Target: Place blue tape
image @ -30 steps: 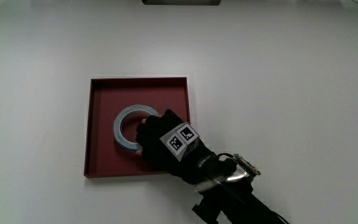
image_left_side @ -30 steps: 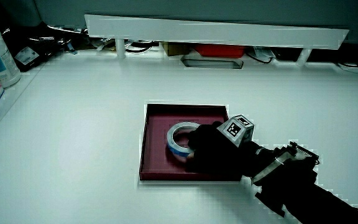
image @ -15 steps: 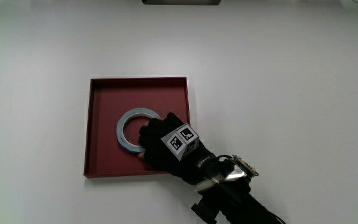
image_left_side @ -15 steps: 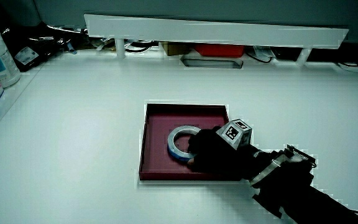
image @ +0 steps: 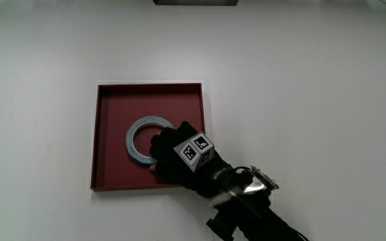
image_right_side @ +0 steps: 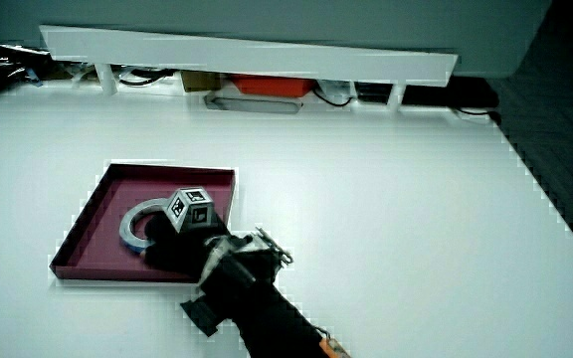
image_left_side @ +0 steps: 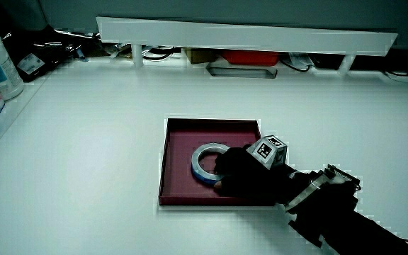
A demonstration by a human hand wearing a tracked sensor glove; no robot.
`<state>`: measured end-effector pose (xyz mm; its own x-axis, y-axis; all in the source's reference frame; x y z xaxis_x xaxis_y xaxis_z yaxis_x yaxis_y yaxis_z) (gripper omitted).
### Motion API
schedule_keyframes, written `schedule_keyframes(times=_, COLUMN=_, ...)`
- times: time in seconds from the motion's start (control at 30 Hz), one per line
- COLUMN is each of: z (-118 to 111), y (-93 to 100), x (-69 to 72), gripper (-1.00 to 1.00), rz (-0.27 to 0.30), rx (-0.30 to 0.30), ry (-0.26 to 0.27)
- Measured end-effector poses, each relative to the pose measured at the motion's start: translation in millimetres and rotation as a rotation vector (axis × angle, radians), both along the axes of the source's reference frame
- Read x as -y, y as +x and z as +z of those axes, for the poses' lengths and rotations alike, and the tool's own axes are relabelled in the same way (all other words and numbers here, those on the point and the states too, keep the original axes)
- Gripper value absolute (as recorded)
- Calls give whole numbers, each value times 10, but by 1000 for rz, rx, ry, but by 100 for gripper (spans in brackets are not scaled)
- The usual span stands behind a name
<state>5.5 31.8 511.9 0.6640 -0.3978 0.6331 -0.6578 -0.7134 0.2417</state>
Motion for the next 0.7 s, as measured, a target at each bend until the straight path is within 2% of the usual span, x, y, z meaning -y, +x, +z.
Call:
schedule_keyframes(times=0.2, z=5, y=26, x=14, gripper=-50, rz=9, rx=17, ry=-22)
schedule_keyframes(times=0.33, z=-22, y=96, x=39, gripper=-61, rz=29, rx=64, ry=-60)
schedule_keyframes(times=0.57, z=-290, y=262, x=109, gripper=-81, rz=60, rx=142, ry=-69)
schedule_keyframes(times=0.7, z=-472, y=377, x=138, gripper=-92, rz=63, rx=145, ry=-70)
